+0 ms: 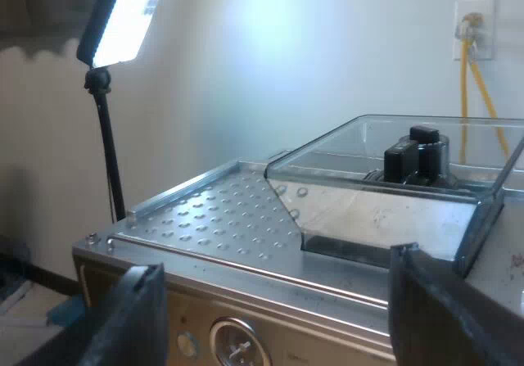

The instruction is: Pour the beans into the coffee machine

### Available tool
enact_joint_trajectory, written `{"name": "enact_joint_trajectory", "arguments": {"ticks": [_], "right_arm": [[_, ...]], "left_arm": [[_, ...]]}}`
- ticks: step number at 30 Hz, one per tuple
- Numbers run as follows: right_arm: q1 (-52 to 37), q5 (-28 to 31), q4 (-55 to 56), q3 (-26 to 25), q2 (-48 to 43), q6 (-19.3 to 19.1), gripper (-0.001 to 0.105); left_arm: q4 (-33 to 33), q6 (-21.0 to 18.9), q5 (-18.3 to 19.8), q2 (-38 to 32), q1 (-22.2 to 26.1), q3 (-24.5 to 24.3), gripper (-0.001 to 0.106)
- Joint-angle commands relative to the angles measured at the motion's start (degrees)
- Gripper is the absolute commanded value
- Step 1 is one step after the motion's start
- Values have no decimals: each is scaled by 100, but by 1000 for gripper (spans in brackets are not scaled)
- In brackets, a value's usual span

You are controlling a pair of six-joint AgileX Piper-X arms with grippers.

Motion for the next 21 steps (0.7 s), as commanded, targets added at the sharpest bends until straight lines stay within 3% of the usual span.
{"name": "enact_joint_trajectory", "arguments": {"ticks": [1, 15, 21], "right_arm": [[11, 31, -130, -80, -42, -74, 59], [11, 101, -267, -80, -42, -74, 59], [11, 101, -267, -80, -42, -74, 59]], "left_arm": [[-44, -18, -210, 196, -153, -236, 18], [299, -18, -236, 1384, -573, -1589, 18], [328, 178, -792, 1911, -1062, -2145, 18]]}}
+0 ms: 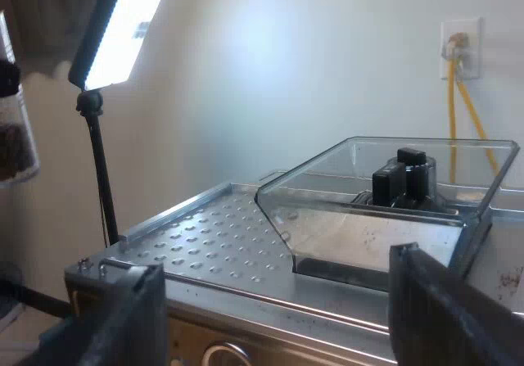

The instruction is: Pour the beans into the coffee machine

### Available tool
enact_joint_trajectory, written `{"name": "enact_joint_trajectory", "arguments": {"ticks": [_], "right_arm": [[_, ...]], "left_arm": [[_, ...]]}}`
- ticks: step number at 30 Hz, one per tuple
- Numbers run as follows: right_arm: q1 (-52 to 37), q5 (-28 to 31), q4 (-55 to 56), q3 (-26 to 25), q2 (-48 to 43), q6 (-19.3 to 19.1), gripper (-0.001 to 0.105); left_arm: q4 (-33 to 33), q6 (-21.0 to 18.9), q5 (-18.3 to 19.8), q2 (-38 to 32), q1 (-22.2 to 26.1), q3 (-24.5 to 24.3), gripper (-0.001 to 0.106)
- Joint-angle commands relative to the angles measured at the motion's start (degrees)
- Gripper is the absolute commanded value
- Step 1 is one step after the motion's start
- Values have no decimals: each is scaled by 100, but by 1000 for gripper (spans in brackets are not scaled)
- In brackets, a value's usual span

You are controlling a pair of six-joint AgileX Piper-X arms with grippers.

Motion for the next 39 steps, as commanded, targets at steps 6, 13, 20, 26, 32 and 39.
{"name": "enact_joint_trajectory", "arguments": {"ticks": [6, 13, 20, 26, 32, 39], "right_arm": [[11, 2, -84, -80, -42, -74, 59], [11, 2, -84, -80, -42, -74, 59], [11, 2, -84, -80, -42, -74, 59], [11, 2, -84, -80, -42, -74, 59], [11, 2, -84, -80, -42, -74, 59], [11, 2, -84, -80, -42, -74, 59]], "left_arm": [[535, 135, -495, 640, -386, -701, 14], [594, 135, -495, 1123, -399, -1084, 12], [594, 135, -495, 1478, -399, -1391, 12], [594, 309, -495, 1794, -458, -1691, 12], [594, 854, -1017, 2270, -868, -2176, 12], [594, 1158, -1375, 2830, -1101, -2645, 12]]}}
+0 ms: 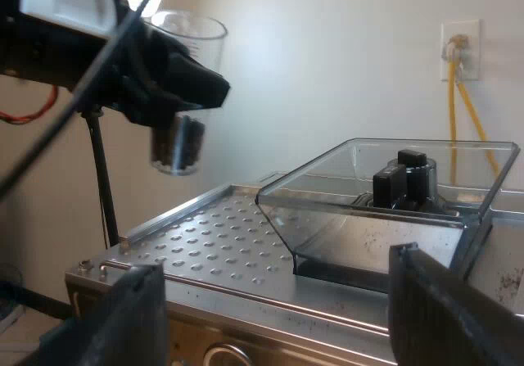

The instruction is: Pour the beans into the coffee machine

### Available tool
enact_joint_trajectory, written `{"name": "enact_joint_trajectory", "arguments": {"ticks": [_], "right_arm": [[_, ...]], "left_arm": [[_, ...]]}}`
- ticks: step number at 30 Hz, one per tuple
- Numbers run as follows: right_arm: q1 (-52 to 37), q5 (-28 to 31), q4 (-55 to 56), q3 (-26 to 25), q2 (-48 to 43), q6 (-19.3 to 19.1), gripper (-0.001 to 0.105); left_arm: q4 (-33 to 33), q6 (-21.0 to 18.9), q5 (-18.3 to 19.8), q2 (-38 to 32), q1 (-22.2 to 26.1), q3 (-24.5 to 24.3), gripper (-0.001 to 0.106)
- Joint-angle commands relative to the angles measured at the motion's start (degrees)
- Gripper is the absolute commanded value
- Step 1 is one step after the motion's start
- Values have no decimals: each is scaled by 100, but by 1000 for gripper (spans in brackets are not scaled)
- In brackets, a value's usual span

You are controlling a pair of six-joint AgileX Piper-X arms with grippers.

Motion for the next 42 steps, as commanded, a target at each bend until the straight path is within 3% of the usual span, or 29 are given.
{"name": "enact_joint_trajectory", "arguments": {"ticks": [1, 8, 16, 25, 38, 42], "right_arm": [[11, 2, -69, -80, -42, -74, 59], [11, 2, -36, -80, -42, -74, 59], [11, 2, 161, -80, -42, -74, 59], [11, 2, 257, -80, -42, -74, 59], [11, 2, 257, -80, -42, -74, 59], [11, 2, 257, -80, -42, -63, 59]], "left_arm": [[-85, 3, -143, 156, -24, -166, 12], [-246, 3, -143, 458, -24, -293, 12], [-238, 218, -143, 920, -24, -842, 12], [-389, 653, -286, 972, -36, -854, 12], [-501, 667, -286, 987, -36, -854, 12], [-537, 1071, -267, 987, -36, -854, 12]]}}
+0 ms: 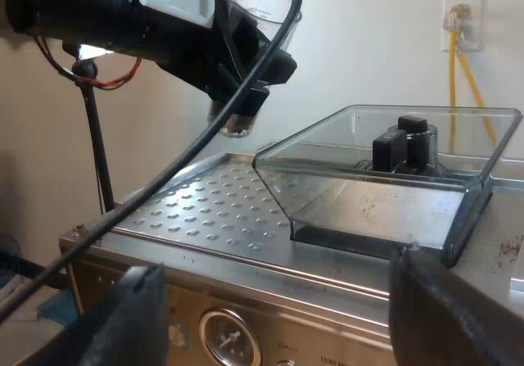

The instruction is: Pour the beans into the coffee machine

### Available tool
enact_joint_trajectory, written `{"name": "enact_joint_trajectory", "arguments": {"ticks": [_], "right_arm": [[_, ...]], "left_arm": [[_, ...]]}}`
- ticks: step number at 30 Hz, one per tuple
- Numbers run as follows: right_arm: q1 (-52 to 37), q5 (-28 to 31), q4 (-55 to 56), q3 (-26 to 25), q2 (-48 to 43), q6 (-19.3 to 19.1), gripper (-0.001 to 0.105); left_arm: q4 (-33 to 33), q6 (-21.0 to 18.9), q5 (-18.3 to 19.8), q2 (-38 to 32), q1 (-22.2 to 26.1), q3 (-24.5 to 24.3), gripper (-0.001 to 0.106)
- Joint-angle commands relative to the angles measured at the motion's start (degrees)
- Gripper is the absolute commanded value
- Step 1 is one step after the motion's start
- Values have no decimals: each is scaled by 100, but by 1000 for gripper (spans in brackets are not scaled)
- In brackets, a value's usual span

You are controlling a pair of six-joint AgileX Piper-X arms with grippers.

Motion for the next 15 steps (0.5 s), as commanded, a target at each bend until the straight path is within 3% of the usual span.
{"name": "enact_joint_trajectory", "arguments": {"ticks": [1, 7, 8, 11, 15], "right_arm": [[11, 2, -35, -80, -42, -63, 59], [11, 2, -53, -80, -42, -63, 59], [11, 2, -93, -80, -42, -63, 59], [11, 2, -239, -80, -42, -63, 59], [11, 2, -397, -80, -42, -63, 59]], "left_arm": [[-187, 402, -105, -8, -33, -55, 12], [-188, 964, -105, -8, -109, -55, 12], [-203, 1323, -105, -8, -194, -55, 12], [-288, 1823, -116, -8, -317, -55, 12], [-639, 2508, -503, -8, -492, -55, 12]]}}
